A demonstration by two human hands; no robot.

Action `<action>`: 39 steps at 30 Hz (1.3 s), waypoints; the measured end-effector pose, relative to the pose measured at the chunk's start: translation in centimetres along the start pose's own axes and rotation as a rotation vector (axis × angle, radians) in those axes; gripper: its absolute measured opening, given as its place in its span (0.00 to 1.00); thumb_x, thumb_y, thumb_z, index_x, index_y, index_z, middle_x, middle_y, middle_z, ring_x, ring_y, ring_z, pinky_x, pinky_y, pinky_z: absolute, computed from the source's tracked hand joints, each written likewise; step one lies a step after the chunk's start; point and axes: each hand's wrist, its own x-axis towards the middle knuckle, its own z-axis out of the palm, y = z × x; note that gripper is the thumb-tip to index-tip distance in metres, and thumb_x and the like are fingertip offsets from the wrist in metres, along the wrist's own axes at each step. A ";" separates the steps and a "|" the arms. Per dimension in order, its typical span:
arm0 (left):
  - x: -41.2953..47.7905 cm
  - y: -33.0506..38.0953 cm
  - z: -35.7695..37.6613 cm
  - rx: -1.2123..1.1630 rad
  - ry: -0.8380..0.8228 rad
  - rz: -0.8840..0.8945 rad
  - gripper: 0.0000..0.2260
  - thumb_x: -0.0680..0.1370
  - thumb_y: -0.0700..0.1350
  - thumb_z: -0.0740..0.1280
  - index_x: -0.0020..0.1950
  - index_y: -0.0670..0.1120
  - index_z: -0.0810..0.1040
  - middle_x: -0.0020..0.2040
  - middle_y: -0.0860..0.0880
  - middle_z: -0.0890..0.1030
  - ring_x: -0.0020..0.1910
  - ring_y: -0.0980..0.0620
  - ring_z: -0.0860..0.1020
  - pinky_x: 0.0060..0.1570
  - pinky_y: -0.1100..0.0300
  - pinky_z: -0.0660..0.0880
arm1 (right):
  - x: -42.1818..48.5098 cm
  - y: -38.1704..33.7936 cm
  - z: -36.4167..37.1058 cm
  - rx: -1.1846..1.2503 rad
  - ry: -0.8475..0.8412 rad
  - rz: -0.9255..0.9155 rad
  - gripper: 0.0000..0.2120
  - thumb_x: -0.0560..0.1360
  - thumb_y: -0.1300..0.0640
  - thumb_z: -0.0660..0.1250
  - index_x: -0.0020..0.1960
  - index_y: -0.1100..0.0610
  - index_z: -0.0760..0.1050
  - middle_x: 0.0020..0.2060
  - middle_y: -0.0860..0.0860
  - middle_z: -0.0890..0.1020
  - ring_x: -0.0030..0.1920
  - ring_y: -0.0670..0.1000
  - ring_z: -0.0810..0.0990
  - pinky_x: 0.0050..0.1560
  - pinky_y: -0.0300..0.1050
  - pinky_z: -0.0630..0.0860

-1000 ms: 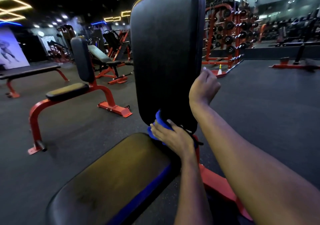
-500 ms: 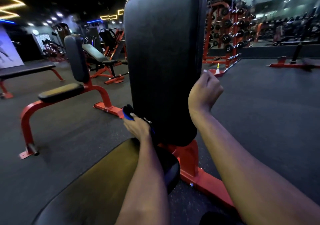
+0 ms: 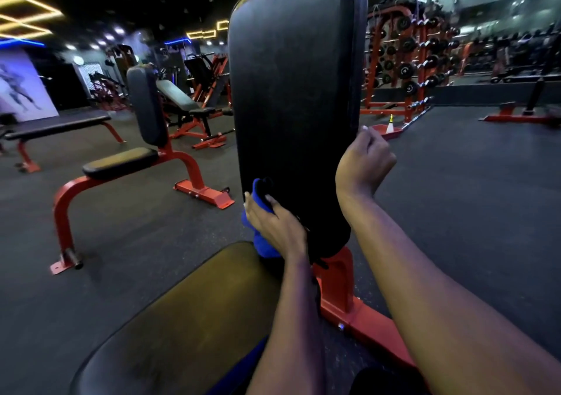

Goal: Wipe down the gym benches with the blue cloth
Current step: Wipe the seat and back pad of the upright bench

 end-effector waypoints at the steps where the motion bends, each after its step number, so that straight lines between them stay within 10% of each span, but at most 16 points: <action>1: 0.9 0.8 0.0 -0.057 -0.025 0.031 0.21 0.84 0.46 0.57 0.76 0.40 0.64 0.76 0.43 0.65 0.76 0.46 0.59 0.75 0.57 0.53 | 0.0 0.0 -0.1 -0.003 -0.002 -0.001 0.17 0.79 0.57 0.58 0.33 0.56 0.74 0.23 0.45 0.70 0.24 0.44 0.67 0.27 0.41 0.61; 10: 5.8 19.2 1.4 0.032 -0.313 0.700 0.25 0.82 0.60 0.55 0.78 0.59 0.55 0.80 0.55 0.55 0.77 0.51 0.56 0.69 0.46 0.60 | 0.0 -1.1 -0.9 0.025 -0.048 0.033 0.20 0.80 0.60 0.58 0.29 0.56 0.65 0.25 0.49 0.69 0.26 0.48 0.64 0.34 0.48 0.56; 17: 3.2 21.2 2.9 0.111 -0.381 1.126 0.25 0.79 0.58 0.62 0.72 0.49 0.66 0.79 0.48 0.55 0.78 0.47 0.53 0.72 0.46 0.59 | 1.2 -1.5 -1.2 0.075 -0.164 0.132 0.20 0.81 0.56 0.58 0.31 0.53 0.70 0.28 0.46 0.74 0.33 0.51 0.72 0.34 0.47 0.63; 21: 4.7 23.4 5.0 0.135 -0.348 1.200 0.24 0.79 0.60 0.61 0.73 0.55 0.68 0.80 0.50 0.55 0.79 0.48 0.48 0.74 0.42 0.56 | 3.3 -3.3 -1.1 0.233 -0.307 0.088 0.19 0.84 0.49 0.55 0.47 0.54 0.83 0.37 0.42 0.81 0.39 0.36 0.79 0.42 0.37 0.74; 23: 5.9 24.9 5.7 0.145 -0.329 1.271 0.21 0.78 0.61 0.60 0.69 0.56 0.73 0.79 0.52 0.59 0.79 0.48 0.50 0.73 0.40 0.58 | 3.3 -3.2 -0.1 0.287 -0.330 0.071 0.24 0.84 0.46 0.55 0.51 0.62 0.81 0.41 0.54 0.84 0.41 0.47 0.83 0.46 0.45 0.78; 34: 8.7 26.0 6.6 0.015 -0.325 1.517 0.19 0.78 0.54 0.67 0.67 0.49 0.77 0.71 0.50 0.73 0.74 0.47 0.63 0.70 0.43 0.63 | 2.8 -2.5 0.5 0.296 -0.236 0.079 0.24 0.83 0.48 0.57 0.29 0.54 0.70 0.26 0.51 0.70 0.29 0.52 0.67 0.31 0.57 0.65; 39: 11.8 26.1 7.0 -0.068 -0.261 1.048 0.23 0.78 0.58 0.61 0.67 0.46 0.77 0.68 0.49 0.76 0.71 0.48 0.68 0.71 0.55 0.61 | 2.8 -2.8 0.4 0.215 -0.203 0.076 0.26 0.83 0.49 0.57 0.28 0.56 0.68 0.24 0.49 0.68 0.24 0.45 0.64 0.30 0.47 0.60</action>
